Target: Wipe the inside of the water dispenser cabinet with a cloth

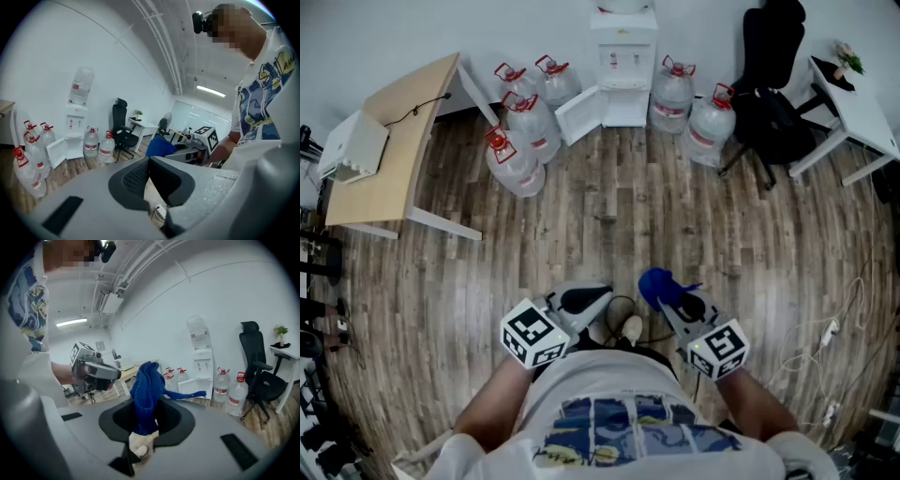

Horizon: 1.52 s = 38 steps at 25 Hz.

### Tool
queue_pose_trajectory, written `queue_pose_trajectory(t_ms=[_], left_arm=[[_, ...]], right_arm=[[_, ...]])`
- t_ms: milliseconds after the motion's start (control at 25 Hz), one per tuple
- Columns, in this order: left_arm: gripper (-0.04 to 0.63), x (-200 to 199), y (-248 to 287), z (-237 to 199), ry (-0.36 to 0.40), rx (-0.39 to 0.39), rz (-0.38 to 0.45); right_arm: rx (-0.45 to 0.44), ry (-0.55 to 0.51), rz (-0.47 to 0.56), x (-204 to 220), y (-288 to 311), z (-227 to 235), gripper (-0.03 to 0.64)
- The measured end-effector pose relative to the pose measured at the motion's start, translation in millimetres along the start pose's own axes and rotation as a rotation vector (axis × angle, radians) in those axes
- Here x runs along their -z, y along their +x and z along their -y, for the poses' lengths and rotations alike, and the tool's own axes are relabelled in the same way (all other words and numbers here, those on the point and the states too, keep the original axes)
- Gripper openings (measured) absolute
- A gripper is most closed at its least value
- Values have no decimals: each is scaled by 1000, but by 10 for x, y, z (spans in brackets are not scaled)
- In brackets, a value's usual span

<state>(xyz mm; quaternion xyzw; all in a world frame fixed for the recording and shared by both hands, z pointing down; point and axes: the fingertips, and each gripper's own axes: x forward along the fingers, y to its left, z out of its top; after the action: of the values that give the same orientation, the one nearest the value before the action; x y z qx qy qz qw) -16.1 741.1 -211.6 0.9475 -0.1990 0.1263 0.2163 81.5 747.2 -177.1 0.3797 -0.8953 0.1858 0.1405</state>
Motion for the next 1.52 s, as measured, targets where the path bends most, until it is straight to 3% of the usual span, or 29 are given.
queue_pose_trajectory(t_ms=[320,800,1040,1280,1520], left_arm=[[3,-155,-265,-247,29,69,26],[3,-240,-1454,-1475,10,139,47],[3,-163,-1629,-1931,20,190,15],[3,-332,-1393,-2131,9,217,28],[3,-545,-1006,-2570,8,180,2]], right_arm=[[55,-58,0,-252,392,-45,74],[130,-14,-13,-772,1812,-600,78],[156,-14,-41,-870,2162,-728,78],[194,-6,-44,-989,2267,-419,78],[179,11,-35,-1127,2558,203,78]])
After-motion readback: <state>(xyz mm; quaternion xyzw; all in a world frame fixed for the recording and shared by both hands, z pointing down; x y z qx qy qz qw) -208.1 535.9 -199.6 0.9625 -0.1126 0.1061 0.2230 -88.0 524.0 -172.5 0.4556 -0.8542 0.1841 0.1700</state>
